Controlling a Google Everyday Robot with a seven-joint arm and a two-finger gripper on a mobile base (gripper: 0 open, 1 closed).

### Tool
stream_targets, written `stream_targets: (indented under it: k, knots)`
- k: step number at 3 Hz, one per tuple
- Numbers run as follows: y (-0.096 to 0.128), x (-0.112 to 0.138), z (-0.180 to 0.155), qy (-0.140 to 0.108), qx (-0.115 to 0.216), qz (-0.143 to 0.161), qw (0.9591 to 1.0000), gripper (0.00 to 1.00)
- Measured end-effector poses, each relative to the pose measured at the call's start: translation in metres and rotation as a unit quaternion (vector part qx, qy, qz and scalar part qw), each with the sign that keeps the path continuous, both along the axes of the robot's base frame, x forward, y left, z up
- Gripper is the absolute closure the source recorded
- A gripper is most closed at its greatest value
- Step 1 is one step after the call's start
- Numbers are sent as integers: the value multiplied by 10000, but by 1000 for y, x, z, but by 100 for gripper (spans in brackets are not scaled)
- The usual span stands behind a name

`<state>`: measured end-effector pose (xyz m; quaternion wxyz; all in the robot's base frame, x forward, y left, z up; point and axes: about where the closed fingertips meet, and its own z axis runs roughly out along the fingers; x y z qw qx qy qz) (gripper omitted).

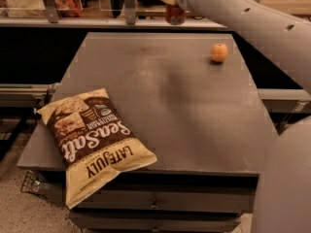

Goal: Move coke can near orange

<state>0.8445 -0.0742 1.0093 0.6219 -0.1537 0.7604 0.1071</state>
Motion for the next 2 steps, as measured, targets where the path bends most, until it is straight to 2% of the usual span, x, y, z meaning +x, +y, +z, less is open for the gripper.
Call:
stream_targets:
  k: [1, 2]
  knots:
    - [-63, -5, 13, -294, 358, -482, 9978, 100]
    - [-109, 6, 21, -672, 718, -799, 9919, 100]
